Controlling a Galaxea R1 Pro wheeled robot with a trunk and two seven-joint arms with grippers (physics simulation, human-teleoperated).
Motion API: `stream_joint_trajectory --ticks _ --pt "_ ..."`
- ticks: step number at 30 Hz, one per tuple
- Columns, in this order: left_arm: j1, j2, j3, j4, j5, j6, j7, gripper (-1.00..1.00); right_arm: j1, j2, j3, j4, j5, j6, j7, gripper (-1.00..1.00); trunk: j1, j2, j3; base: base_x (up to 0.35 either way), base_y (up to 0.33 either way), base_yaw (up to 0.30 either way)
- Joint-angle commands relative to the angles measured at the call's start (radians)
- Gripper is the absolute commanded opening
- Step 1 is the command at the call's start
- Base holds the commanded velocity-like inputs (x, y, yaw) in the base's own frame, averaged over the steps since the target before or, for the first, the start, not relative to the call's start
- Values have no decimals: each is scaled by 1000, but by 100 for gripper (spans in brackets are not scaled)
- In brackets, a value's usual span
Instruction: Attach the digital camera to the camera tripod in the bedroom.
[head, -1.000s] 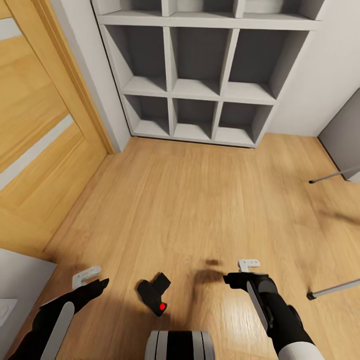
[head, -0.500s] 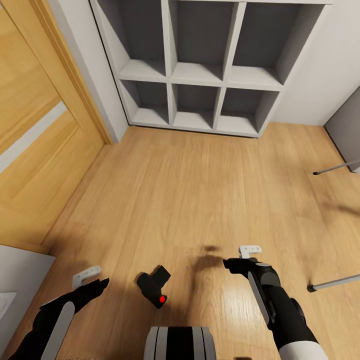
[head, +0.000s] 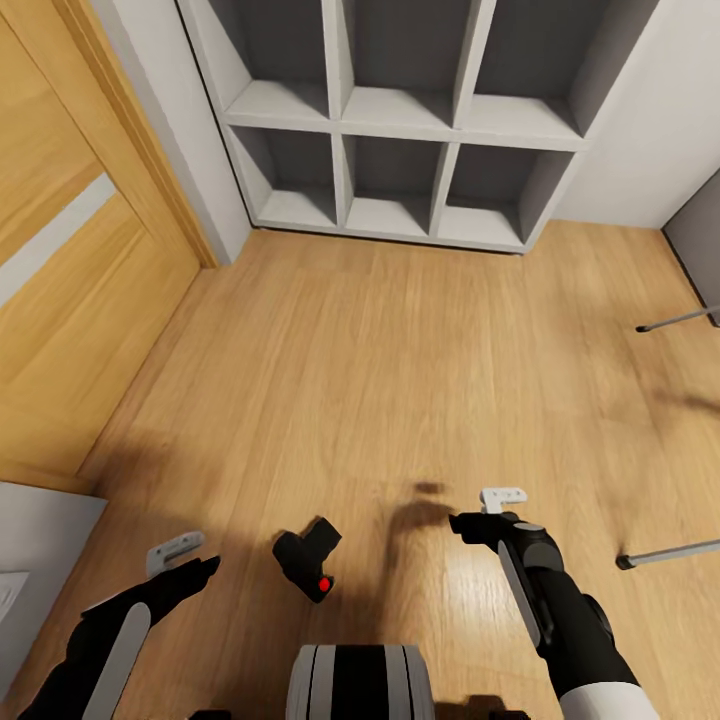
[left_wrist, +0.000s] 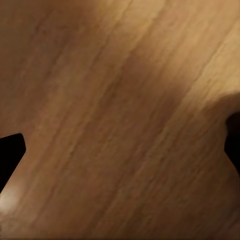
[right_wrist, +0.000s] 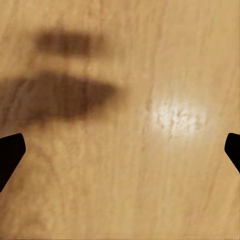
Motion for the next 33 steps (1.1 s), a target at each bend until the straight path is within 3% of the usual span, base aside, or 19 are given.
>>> stream_joint_trajectory --ticks 1,8,13,17,33 --pt "0 -1 -1 -2 11 4 8 100 0 6 -2 -8 10 11 -3 100 0 -1 -5 0 0 0" --pt "0 -1 -2 -6 11 4 8 100 0 11 -4 22 5 10 -72 100 3 -2 -32 0 0 0" --pt "0 -1 -2 -9 12 4 8 100 0 1 -2 -28 0 8 -85 100 6 -3 -51 0 0 0" --pt "0 -1 -1 -12 12 4 8 100 0 1 2 -98 10 18 -89 100 6 -3 -51 0 0 0" --pt "0 -3 0 -14 17 4 8 100 1 0 3 -110 -2 23 -63 100 6 -3 -51 0 0 0"
